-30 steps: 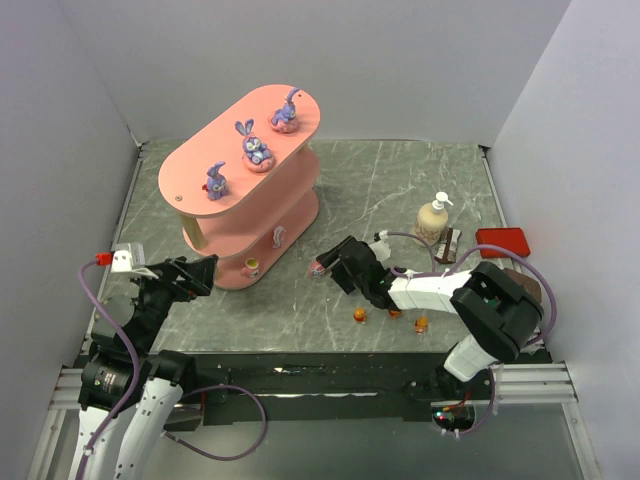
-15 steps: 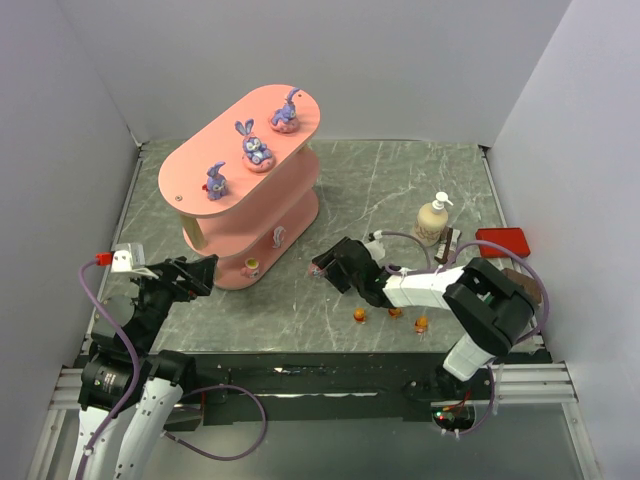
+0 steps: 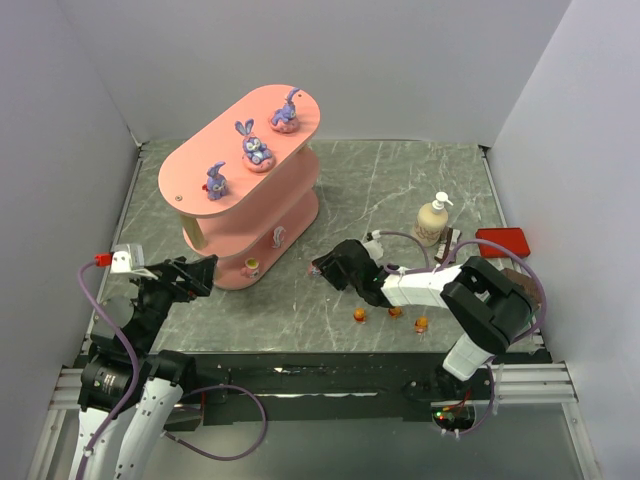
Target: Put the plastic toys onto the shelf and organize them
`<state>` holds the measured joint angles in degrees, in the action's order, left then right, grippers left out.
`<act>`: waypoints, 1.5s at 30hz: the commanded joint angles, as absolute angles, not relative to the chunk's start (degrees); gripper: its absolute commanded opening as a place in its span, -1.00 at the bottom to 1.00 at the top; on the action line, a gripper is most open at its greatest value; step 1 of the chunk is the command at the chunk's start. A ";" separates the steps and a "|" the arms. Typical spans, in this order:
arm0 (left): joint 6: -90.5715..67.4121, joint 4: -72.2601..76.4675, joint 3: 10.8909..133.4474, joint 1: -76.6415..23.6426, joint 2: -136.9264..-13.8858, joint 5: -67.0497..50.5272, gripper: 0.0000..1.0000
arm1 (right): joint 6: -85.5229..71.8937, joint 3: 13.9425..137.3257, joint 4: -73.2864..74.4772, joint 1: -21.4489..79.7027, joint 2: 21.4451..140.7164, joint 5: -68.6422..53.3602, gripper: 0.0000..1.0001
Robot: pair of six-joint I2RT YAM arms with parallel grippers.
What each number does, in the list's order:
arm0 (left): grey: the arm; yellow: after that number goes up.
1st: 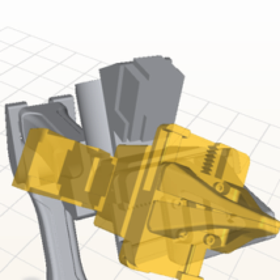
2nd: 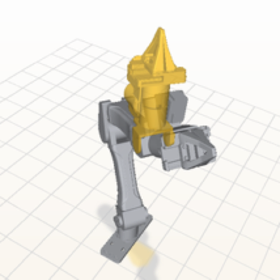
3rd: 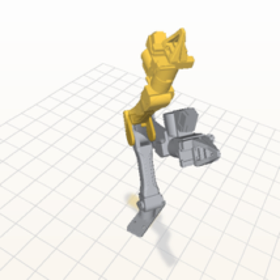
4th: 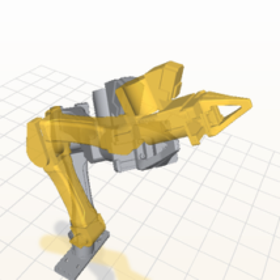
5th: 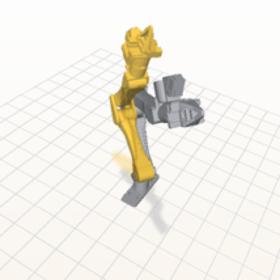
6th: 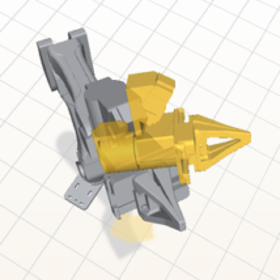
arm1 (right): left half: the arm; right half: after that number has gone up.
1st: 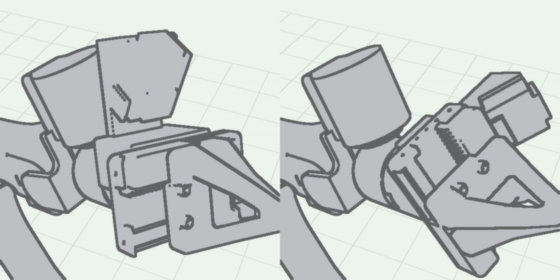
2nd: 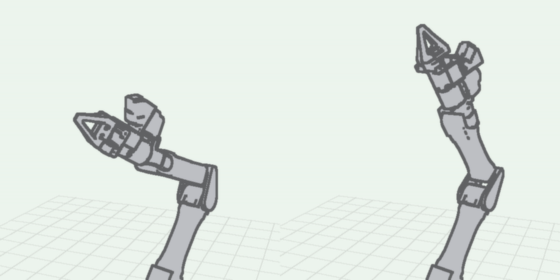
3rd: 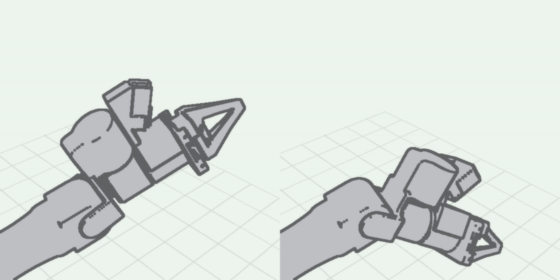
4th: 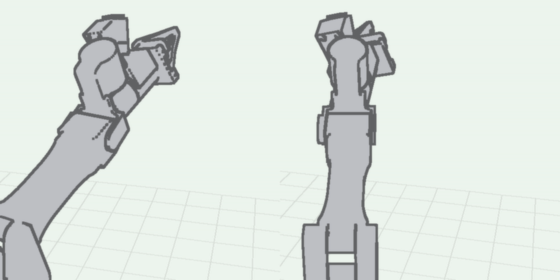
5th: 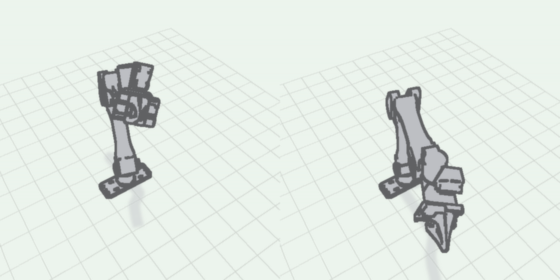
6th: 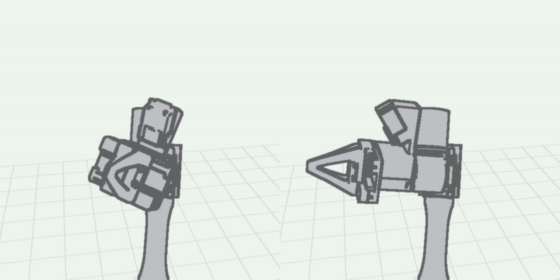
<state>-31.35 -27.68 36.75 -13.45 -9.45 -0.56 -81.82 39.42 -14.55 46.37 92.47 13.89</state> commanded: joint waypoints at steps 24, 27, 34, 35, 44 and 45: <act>-32.43 -26.37 36.91 -13.18 -9.40 -0.18 0.93 | -54.14 64.41 -5.80 36.04 101.50 1.24 -0.81; -32.43 -26.37 36.91 -13.10 -9.67 -0.18 0.93 | -53.96 66.79 -5.98 35.68 103.53 1.14 -0.81; -32.43 -26.37 36.83 -13.10 -10.28 -0.18 0.93 | -54.67 72.24 -5.45 34.45 107.84 0.35 -0.81; -32.52 -26.37 36.83 -13.10 -10.11 -0.18 0.93 | -54.93 72.68 -5.45 34.11 108.36 -1.30 -0.81; -32.61 -26.46 36.83 -13.10 -10.20 -0.18 0.93 | -58.53 76.20 -5.80 33.40 113.20 -3.96 -0.81; -32.61 -26.46 36.91 -13.10 -10.28 -0.18 0.93 | -58.62 76.55 -5.97 33.31 113.46 -4.04 -0.81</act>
